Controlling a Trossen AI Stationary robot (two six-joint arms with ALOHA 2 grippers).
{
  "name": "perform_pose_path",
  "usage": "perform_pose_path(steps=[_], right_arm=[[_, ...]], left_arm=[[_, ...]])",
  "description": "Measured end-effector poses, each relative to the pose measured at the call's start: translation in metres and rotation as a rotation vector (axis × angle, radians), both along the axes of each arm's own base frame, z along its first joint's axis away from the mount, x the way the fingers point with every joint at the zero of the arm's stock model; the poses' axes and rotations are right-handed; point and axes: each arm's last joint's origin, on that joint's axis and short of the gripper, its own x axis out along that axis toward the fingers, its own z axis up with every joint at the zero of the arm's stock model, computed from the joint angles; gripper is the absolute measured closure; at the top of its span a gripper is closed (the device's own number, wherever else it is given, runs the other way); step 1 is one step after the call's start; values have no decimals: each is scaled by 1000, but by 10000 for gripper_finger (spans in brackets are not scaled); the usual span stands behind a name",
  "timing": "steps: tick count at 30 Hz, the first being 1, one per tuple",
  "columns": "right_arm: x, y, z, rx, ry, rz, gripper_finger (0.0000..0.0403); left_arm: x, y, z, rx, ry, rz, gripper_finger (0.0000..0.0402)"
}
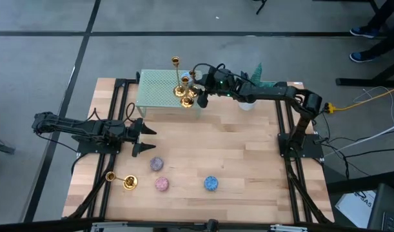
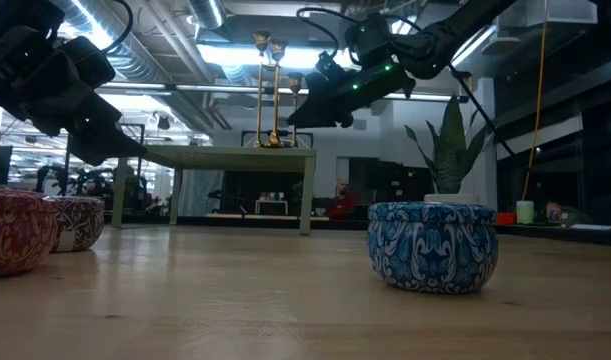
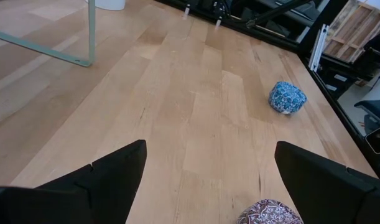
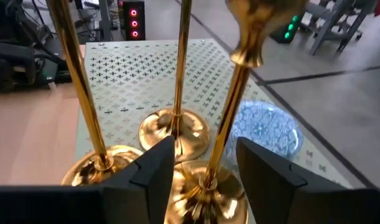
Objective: Pick & Place candle stick holders
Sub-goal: Adjust the gold candle holders on the shelf
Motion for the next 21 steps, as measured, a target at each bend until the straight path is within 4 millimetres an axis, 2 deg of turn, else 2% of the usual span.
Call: perform_pose_path(steps=[5,11,16,21], right_arm=[[-3,2,-2,50,34,-6,226],[-14,13,12,67,90,-5,226],[-20,31,18,90,164,27,226],[-12,59,19,40,189,126,233]], left_arm=[[0,0,0,0,0,0,49],[0,0,0,0,0,0,48],[0,0,0,0,-1,0,48],[0,0,0,0,0,0,49]])
